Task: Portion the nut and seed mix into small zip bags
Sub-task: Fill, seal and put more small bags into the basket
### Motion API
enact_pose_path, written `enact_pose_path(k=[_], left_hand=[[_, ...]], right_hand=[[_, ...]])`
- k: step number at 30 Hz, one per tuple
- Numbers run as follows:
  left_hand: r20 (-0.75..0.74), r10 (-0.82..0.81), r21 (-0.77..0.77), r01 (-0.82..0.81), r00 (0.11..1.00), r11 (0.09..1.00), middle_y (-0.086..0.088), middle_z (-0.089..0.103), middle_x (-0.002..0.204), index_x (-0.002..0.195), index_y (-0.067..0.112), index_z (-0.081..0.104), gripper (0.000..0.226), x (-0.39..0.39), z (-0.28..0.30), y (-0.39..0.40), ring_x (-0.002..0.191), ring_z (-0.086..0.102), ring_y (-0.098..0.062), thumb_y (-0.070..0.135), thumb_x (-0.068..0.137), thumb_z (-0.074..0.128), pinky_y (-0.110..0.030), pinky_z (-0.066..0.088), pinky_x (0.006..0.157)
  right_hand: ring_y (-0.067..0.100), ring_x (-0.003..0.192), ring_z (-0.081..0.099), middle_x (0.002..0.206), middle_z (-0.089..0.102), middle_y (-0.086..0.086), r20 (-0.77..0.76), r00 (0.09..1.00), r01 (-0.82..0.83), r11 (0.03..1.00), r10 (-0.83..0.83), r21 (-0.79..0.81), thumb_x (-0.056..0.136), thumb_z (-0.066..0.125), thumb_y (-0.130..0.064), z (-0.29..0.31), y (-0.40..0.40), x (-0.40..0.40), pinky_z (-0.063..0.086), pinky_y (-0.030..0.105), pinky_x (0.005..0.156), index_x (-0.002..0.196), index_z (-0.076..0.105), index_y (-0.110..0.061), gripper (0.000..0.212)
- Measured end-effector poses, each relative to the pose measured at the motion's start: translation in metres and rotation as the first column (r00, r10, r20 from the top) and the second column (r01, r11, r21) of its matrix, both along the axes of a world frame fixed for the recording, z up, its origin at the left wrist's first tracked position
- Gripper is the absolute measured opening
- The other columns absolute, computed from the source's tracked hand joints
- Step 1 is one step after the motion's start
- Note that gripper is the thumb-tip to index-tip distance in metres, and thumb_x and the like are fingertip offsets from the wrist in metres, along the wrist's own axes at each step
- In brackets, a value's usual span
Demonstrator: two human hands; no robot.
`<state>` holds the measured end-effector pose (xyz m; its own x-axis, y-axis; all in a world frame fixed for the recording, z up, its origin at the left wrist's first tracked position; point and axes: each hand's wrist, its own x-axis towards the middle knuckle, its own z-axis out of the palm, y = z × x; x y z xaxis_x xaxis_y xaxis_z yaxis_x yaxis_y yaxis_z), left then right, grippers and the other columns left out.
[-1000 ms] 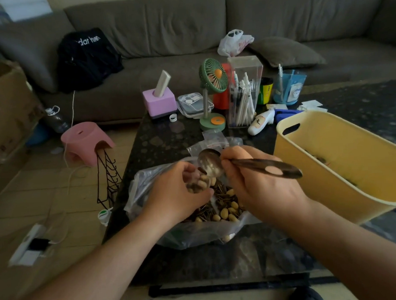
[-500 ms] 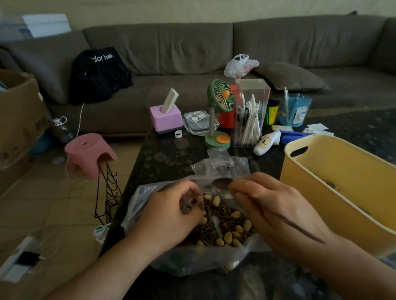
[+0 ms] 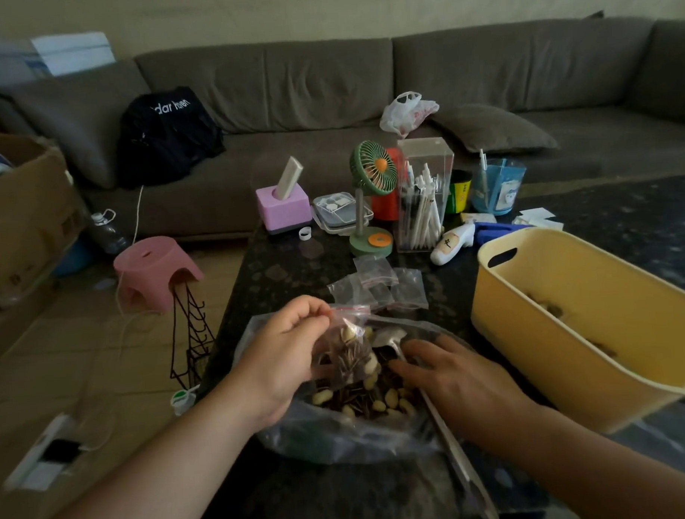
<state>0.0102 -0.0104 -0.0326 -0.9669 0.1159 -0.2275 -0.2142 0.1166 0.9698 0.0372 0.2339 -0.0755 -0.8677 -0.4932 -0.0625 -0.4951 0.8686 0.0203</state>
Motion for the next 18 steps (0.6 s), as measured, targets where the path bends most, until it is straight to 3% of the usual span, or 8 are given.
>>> enact_pose_path(k=[2, 5, 6, 8, 10, 13, 16, 18], left_hand=[[0.096, 0.016, 0.173, -0.032, 0.995, 0.984, -0.016, 0.077, 0.114, 0.108, 0.015, 0.064, 0.022, 0.001, 0.003, 0.008, 0.109, 0.072, -0.034, 0.012, 0.112, 0.043, -0.065, 0.058, 0.094], [0.167, -0.004, 0.294, -0.046, 0.986, 0.955, -0.016, 0.077, 0.117, 0.122, 0.010, 0.058, 0.020, 0.004, 0.003, 0.016, 0.111, 0.071, -0.034, 0.012, 0.113, 0.040, -0.067, 0.057, 0.093], [0.175, -0.015, 0.310, -0.041, 0.985, 0.950, -0.015, 0.077, 0.117, 0.124, 0.010, 0.057, 0.020, 0.005, 0.002, 0.017, 0.110, 0.071, -0.034, 0.012, 0.113, 0.041, -0.065, 0.058, 0.091], [0.171, -0.026, 0.317, -0.030, 0.985, 0.948, -0.013, 0.077, 0.118, 0.128, 0.013, 0.057, 0.021, 0.007, 0.000, 0.022, 0.110, 0.071, -0.034, 0.015, 0.113, 0.041, -0.061, 0.059, 0.088], [0.147, -0.031, 0.331, -0.020, 0.989, 0.944, -0.009, 0.078, 0.116, 0.127, 0.016, 0.057, 0.021, 0.011, 0.000, 0.027, 0.107, 0.073, -0.031, 0.017, 0.113, 0.042, -0.058, 0.060, 0.086], [0.072, -0.033, 0.353, 0.005, 0.997, 0.936, -0.006, 0.078, 0.118, 0.124, 0.015, 0.056, 0.017, 0.015, -0.002, 0.034, 0.110, 0.073, -0.027, 0.021, 0.109, 0.051, -0.056, 0.061, 0.091], [-0.023, -0.015, 0.244, 0.020, 1.000, 0.970, 0.002, 0.078, 0.120, 0.131, 0.023, 0.056, 0.047, 0.020, -0.004, 0.039, 0.118, 0.072, -0.020, 0.026, 0.087, 0.074, -0.052, 0.054, 0.108], [-0.078, 0.040, 0.184, -0.025, 0.996, 0.983, 0.004, 0.079, 0.116, 0.130, 0.029, 0.060, 0.048, 0.021, -0.006, 0.039, 0.114, 0.073, -0.015, 0.023, 0.086, 0.078, -0.048, 0.052, 0.111]], right_hand=[[0.022, 0.145, 0.030, 0.163, 0.022, -0.004, 0.027, 1.000, 0.012, 0.999, -0.011, -0.034, 0.106, 0.051, -0.033, 0.001, 0.000, -0.001, 0.045, 0.031, 0.101, 0.162, 0.021, -0.041, 0.065], [0.011, 0.128, 0.050, 0.145, 0.044, -0.011, 0.019, 0.989, 0.142, 0.921, -0.145, -0.364, 0.104, 0.053, -0.029, 0.006, 0.000, -0.005, 0.051, 0.025, 0.098, 0.153, 0.046, -0.039, 0.050], [0.007, 0.119, 0.057, 0.137, 0.053, -0.013, 0.084, 0.969, 0.241, 0.814, -0.232, -0.528, 0.104, 0.055, -0.031, 0.009, -0.001, -0.007, 0.053, 0.024, 0.097, 0.146, 0.056, -0.036, 0.042], [0.006, 0.105, 0.069, 0.121, 0.068, -0.011, 0.415, 0.882, 0.471, 0.459, -0.225, -0.753, 0.102, 0.063, -0.037, 0.021, -0.008, -0.007, 0.060, 0.029, 0.092, 0.131, 0.067, -0.036, 0.030], [0.012, 0.100, 0.075, 0.114, 0.076, -0.004, 0.654, 0.755, 0.643, 0.227, -0.033, -0.731, 0.096, 0.072, -0.039, 0.031, -0.017, -0.006, 0.063, 0.037, 0.089, 0.122, 0.069, -0.037, 0.027], [0.020, 0.098, 0.077, 0.107, 0.079, 0.002, 0.689, 0.725, 0.674, 0.187, 0.019, -0.715, 0.091, 0.079, -0.033, 0.028, -0.026, -0.004, 0.063, 0.044, 0.090, 0.120, 0.070, -0.033, 0.030], [0.014, 0.088, 0.078, 0.095, 0.079, -0.003, 0.596, 0.799, 0.600, 0.185, -0.084, -0.778, 0.090, 0.081, -0.027, 0.028, -0.027, -0.002, 0.064, 0.038, 0.083, 0.109, 0.076, -0.030, 0.020], [0.014, 0.087, 0.077, 0.093, 0.079, -0.002, 0.591, 0.802, 0.597, 0.174, -0.086, -0.783, 0.088, 0.083, -0.022, 0.029, -0.025, -0.001, 0.063, 0.035, 0.080, 0.104, 0.076, -0.027, 0.019]])
